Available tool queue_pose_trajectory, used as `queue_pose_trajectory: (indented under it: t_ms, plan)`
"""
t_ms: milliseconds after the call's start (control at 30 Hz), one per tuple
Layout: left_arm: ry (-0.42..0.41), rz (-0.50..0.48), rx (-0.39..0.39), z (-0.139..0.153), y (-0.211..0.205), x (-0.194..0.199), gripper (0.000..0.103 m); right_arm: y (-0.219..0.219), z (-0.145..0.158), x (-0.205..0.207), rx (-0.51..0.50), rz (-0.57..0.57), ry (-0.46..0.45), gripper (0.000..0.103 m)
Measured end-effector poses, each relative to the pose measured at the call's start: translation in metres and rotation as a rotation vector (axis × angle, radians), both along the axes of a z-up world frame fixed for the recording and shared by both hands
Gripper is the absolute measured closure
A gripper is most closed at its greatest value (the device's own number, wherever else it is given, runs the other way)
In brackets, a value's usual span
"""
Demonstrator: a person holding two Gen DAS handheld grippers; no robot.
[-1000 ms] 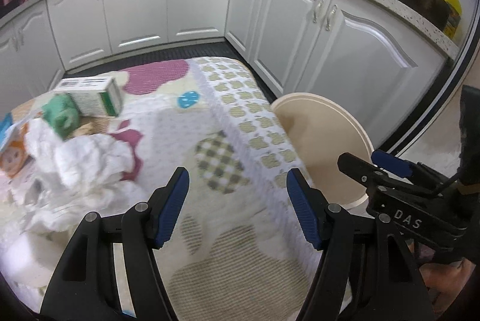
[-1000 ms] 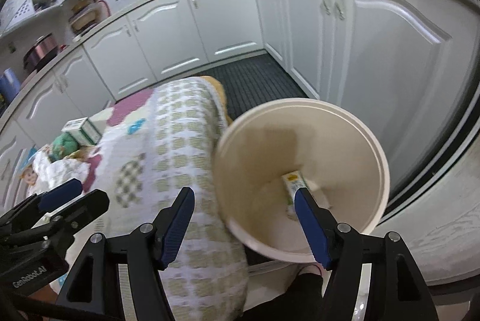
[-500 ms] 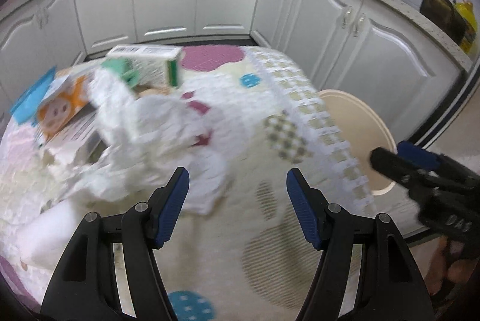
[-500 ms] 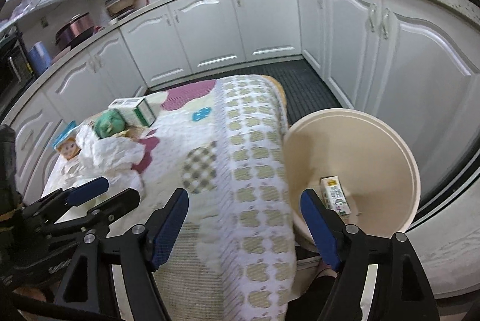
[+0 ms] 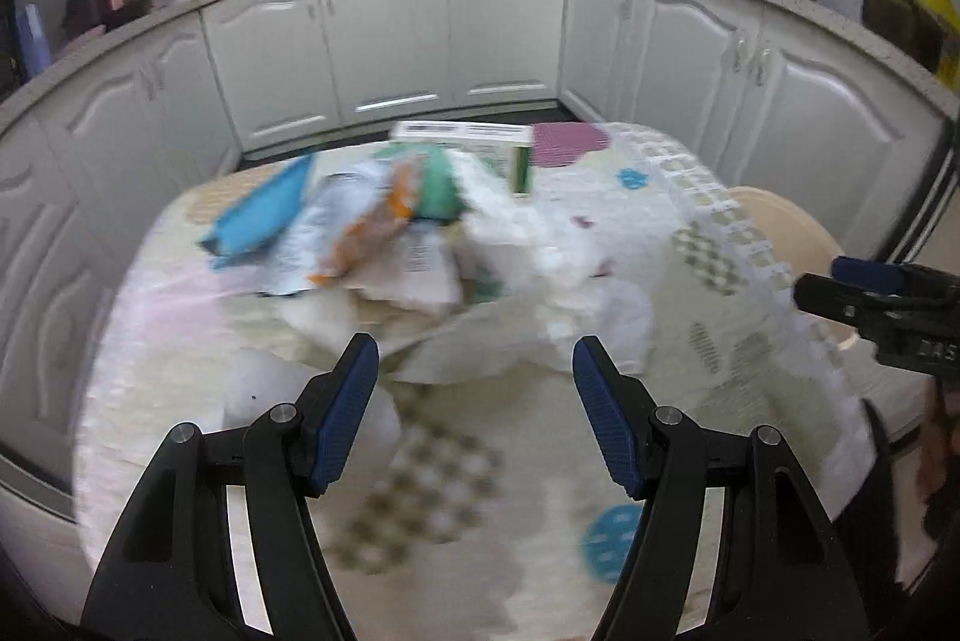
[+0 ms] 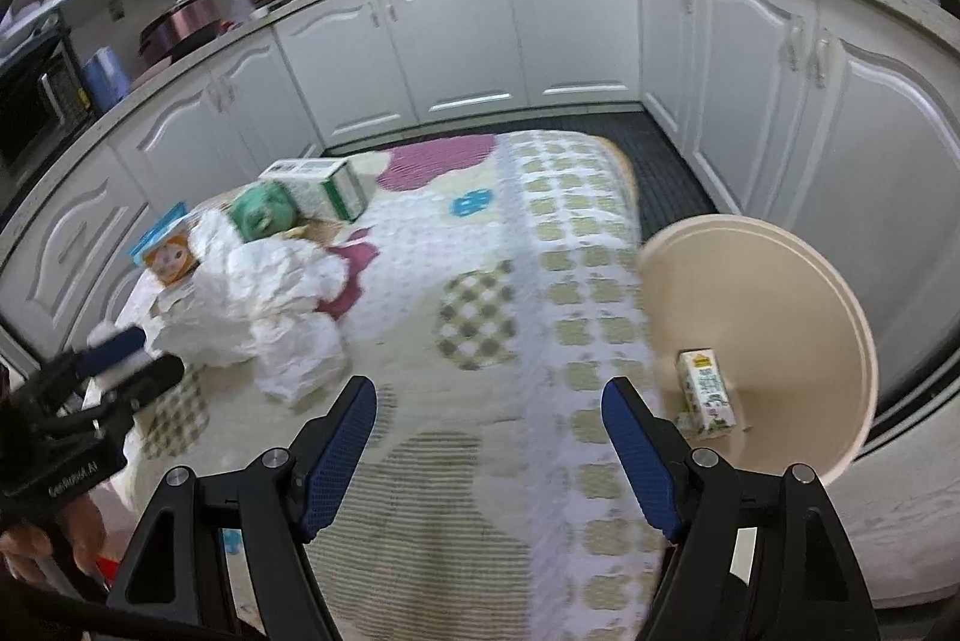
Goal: Collect trash
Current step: 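Move both tools back over the table toward the remaining trash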
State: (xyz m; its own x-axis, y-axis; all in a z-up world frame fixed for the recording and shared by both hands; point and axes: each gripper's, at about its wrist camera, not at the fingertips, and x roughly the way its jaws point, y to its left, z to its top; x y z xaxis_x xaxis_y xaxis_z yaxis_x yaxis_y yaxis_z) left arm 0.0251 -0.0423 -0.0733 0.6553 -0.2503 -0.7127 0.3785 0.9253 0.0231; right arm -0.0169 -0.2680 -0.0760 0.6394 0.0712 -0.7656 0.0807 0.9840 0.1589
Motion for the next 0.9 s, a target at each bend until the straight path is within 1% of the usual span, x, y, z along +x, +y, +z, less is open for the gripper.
queue_pose_trajectory:
  t_ms: [67, 100, 200, 333, 467, 600, 733, 900]
  plan:
    - [-0.039, 0.039, 0.026, 0.003, 0.015, 0.003, 0.037, 0.01, -0.001, 0.002, -0.005, 0.026, 0.002, 0.028]
    - [-0.042, 0.054, 0.03, 0.005, 0.019, 0.007, 0.036, 0.015, -0.001, 0.003, -0.009, 0.039, 0.004, 0.028]
    - [-0.004, 0.097, -0.037, 0.01, 0.048, 0.018, 0.036, 0.027, -0.001, 0.007, -0.018, 0.07, 0.012, 0.028]
    - [0.019, 0.164, -0.083, 0.016, 0.08, 0.029, 0.036, 0.037, -0.001, 0.012, -0.01, 0.096, 0.012, 0.027]
    - [0.072, 0.218, -0.158, 0.019, 0.109, 0.037, 0.036, 0.05, -0.001, 0.017, -0.015, 0.126, 0.016, 0.027]
    - [0.107, 0.245, -0.232, 0.021, 0.132, 0.036, 0.031, 0.062, -0.001, 0.024, -0.006, 0.155, 0.022, 0.027]
    - [0.128, 0.26, -0.269, 0.022, 0.147, 0.031, 0.029, 0.074, -0.004, 0.03, 0.004, 0.184, 0.035, 0.024]
    - [0.137, 0.292, -0.295, 0.019, 0.17, 0.024, 0.029, 0.091, -0.009, 0.037, 0.005, 0.225, 0.049, 0.024]
